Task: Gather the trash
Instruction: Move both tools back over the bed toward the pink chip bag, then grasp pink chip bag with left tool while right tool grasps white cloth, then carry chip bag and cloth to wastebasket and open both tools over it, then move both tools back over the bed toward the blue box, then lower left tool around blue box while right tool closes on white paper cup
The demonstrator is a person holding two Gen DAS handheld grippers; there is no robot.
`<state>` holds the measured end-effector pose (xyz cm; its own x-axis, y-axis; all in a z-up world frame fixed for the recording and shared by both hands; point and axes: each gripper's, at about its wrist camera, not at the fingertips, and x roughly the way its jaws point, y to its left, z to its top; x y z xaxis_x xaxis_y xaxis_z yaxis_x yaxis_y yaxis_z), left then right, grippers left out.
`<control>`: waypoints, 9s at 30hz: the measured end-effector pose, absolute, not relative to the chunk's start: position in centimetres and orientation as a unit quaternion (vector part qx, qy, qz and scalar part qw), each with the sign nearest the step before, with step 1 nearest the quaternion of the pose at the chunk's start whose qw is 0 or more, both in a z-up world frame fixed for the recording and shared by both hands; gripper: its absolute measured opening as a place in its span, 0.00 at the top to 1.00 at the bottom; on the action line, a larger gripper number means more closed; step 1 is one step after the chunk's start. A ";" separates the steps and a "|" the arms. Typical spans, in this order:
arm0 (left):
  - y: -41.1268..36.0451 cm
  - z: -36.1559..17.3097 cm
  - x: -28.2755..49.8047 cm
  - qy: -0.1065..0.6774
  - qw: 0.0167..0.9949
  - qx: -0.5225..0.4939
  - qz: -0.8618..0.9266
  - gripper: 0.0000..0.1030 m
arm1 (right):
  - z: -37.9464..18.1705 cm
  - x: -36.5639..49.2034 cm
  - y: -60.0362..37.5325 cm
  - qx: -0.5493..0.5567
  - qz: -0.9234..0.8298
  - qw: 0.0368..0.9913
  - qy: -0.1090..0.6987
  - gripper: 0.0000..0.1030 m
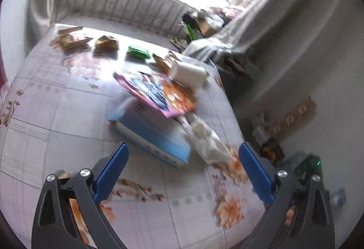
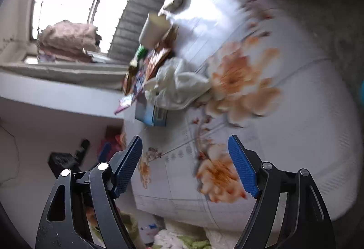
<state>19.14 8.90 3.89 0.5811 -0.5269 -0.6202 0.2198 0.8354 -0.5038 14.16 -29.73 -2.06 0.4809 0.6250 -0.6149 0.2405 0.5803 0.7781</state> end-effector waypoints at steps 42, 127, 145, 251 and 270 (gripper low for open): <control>10.9 -2.4 30.8 0.471 0.789 -0.347 -0.189 0.85 | -2.9 26.0 -20.5 0.111 0.077 0.843 0.520 0.80; -49.3 -12.4 10.7 0.551 0.681 0.118 -0.468 0.80 | -14.4 -7.5 -60.1 0.498 -0.297 0.737 0.347 0.78; -46.9 -9.8 12.3 0.560 0.706 0.105 -0.420 0.21 | -18.3 -11.3 -59.0 0.545 -0.337 0.681 0.355 0.35; 5.6 -4.9 23.5 0.491 0.855 -0.083 -0.144 0.19 | -0.3 36.8 -25.8 0.383 0.195 0.780 0.454 0.98; 3.7 -5.1 19.3 0.536 0.826 -0.063 -0.165 0.21 | 3.7 21.7 -28.9 0.367 0.185 0.822 0.393 0.99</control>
<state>19.31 3.69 -5.10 0.3720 -0.3397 -0.8638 0.2039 0.9378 -0.2810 21.72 -28.86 3.72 0.6226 0.5933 -0.5103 -0.0163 0.6617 0.7496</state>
